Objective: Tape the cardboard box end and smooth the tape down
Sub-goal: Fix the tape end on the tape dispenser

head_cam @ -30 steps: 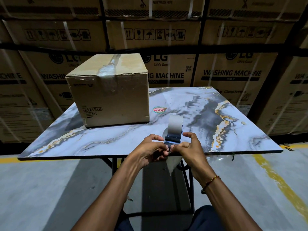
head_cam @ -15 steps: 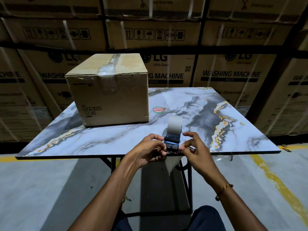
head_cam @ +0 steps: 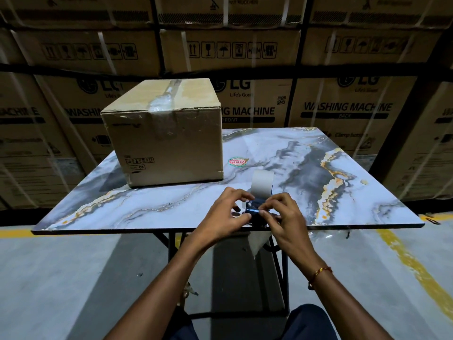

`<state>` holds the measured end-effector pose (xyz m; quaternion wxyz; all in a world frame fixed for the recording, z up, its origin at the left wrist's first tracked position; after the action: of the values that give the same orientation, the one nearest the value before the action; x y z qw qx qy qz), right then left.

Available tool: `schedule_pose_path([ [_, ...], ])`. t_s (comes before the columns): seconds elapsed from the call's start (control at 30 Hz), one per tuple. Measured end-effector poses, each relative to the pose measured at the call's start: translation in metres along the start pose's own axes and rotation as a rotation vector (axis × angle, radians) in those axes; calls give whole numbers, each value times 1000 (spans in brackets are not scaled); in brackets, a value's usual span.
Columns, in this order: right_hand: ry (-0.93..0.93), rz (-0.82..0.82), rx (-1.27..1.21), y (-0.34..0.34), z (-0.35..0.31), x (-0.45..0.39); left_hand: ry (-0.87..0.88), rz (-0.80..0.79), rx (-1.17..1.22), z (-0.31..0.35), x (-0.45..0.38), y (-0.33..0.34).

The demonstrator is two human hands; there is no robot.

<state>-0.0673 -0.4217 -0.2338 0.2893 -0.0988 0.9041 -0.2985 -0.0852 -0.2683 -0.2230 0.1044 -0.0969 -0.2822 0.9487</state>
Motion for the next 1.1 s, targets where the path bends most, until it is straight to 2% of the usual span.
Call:
schedule_pose_path([
  [0.13, 19, -16, -76, -1, 3, -3, 106, -34, -146, 12, -16, 6],
  [0.33, 53, -79, -139, -4, 11, -5, 148, -66, -319, 10, -35, 5],
  [0.77, 48, -101, 8, -12, 9, -16, 335, 10, -518, 32, -36, 7],
  [0.97, 54, -128, 65, -12, 9, -17, 341, 4, -477, 30, -35, 5],
  [1.1, 56, -114, 82, -11, 8, -15, 238, -10, -317, 16, -36, 1],
])
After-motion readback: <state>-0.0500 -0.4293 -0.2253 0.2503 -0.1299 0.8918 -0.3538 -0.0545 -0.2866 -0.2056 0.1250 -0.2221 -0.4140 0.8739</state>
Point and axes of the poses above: each hand's wrist, its own x-axis away from the middle knuckle, its own y-axis out of the palm, z = x × y, the point moved 10 cm from there along -x, towards the middle knuckle, and after that the axes turned 10 degrees about -z, right-handed, at the moved point
